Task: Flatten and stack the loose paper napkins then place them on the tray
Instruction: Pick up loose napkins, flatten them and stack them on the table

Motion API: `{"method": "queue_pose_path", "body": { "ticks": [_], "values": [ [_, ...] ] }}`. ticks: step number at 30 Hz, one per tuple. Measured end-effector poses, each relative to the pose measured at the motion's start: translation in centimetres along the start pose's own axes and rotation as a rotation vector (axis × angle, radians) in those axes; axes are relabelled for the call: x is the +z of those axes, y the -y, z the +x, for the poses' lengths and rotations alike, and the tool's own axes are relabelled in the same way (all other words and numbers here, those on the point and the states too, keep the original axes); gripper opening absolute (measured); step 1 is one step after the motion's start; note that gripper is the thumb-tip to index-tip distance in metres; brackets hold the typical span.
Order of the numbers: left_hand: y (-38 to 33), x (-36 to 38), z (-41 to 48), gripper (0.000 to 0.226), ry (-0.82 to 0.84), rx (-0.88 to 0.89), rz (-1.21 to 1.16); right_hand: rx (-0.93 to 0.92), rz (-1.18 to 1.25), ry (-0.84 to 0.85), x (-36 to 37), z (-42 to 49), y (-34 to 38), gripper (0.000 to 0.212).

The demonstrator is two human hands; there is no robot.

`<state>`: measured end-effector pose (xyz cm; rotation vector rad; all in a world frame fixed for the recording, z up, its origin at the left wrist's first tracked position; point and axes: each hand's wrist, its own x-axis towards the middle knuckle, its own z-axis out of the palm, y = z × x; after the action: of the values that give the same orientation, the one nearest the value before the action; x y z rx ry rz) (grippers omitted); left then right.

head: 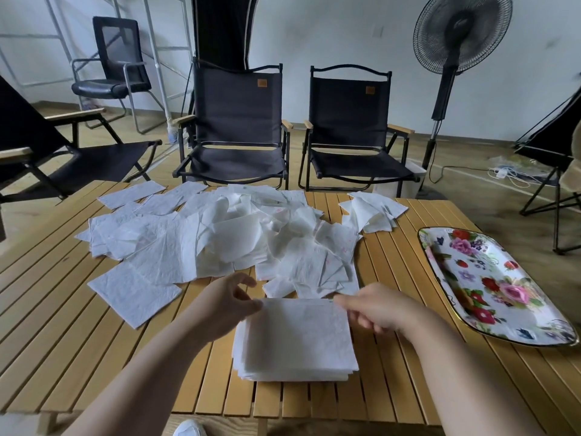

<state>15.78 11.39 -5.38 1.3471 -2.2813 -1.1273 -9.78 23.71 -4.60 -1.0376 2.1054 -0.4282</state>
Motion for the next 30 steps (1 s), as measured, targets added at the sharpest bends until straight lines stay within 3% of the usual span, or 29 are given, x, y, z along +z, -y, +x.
{"method": "queue_pose_path", "body": {
  "ticks": [3, 4, 5, 8, 12, 18, 25, 30],
  "values": [
    [0.4, 0.3, 0.8, 0.034, -0.091, -0.016, 0.032, -0.113, 0.122, -0.38, 0.9, 2.0, -0.6, 0.019],
    [0.5, 0.4, 1.2, 0.035, -0.109, -0.012, 0.047, -0.146, 0.105, -0.449, 1.1, 2.5, -0.7, 0.01],
    [0.4, 0.5, 1.5, 0.035, -0.123, -0.005, 0.054, -0.179, 0.084, -0.475, 1.4, 3.1, -0.6, 0.015],
    [0.4, 0.7, 2.5, 0.035, -0.136, -0.001, 0.068, -0.289, 0.064, -0.427, 2.0, 4.9, -0.1, 0.04],
    [0.7, 0.7, 3.5, 0.034, -0.137, 0.003, 0.092, -0.366, -0.142, -0.337, 3.2, 6.9, 1.2, 0.055],
    [1.2, 0.5, 4.3, 0.028, -0.138, 0.011, 0.077, -0.392, -0.082, -0.458, 3.7, 8.1, 1.9, 0.019],
    [1.5, 0.4, 4.2, 0.038, -0.131, 0.148, 0.048, -0.451, 0.095, -0.475, 3.4, 6.5, 2.9, 0.011],
    [0.6, 0.7, 3.7, 0.055, -0.184, 0.352, 0.127, -0.571, 0.106, -0.34, 3.4, 3.6, 4.9, 0.007]
  ]
}}
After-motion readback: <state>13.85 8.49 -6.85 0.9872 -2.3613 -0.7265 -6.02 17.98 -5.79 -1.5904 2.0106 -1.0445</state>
